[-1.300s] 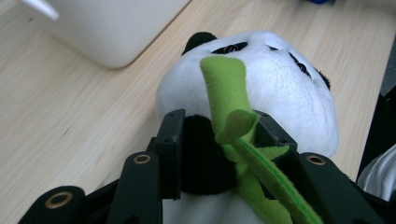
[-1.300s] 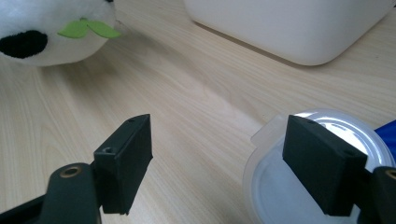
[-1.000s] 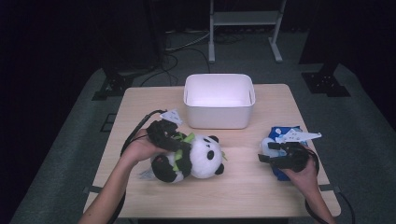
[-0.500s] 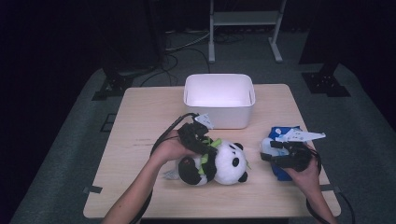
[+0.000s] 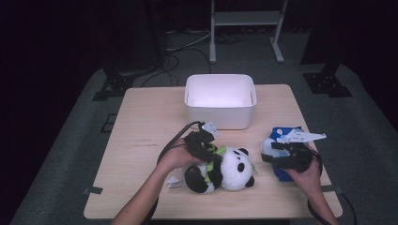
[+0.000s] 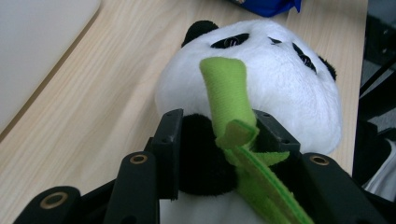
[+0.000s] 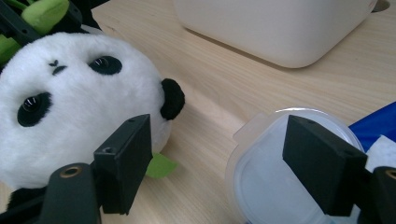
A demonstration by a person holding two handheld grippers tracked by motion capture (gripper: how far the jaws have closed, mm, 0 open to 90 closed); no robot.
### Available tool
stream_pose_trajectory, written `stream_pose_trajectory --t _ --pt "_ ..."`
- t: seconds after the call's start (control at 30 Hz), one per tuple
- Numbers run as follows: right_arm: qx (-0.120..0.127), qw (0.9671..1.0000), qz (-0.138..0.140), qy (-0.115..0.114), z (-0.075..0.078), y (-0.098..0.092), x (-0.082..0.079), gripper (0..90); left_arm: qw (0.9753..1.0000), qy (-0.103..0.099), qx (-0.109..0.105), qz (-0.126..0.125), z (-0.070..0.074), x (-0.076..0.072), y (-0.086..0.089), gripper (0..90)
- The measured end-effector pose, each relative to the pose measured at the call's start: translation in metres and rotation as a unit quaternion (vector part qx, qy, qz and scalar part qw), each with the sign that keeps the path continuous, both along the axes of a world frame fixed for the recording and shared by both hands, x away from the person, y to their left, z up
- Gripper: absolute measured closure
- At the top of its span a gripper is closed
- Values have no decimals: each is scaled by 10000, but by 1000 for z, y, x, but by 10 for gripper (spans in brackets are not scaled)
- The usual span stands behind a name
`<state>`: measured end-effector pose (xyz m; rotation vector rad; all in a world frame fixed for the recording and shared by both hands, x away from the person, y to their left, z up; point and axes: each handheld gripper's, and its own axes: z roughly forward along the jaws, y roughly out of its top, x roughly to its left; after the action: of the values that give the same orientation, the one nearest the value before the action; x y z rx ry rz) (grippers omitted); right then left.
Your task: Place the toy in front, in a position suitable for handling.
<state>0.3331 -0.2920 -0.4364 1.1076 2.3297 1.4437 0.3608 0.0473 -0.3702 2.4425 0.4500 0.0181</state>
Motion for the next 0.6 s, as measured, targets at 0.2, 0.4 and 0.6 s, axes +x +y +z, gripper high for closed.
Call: stream_pose_trajectory --t 0.2,0.4,0.6 --pt "-31 10000 24 3 -1 3 0 228 9999 -19 -93 -33 0 -4 3 507" --pt "-53 10000 37 10 -2 7 0 227 9996 -102 -261 -3 5 -4 8 373" --pt "-74 10000 40 53 -3 8 0 227 9988 -229 -428 85 16 -9 23 274"
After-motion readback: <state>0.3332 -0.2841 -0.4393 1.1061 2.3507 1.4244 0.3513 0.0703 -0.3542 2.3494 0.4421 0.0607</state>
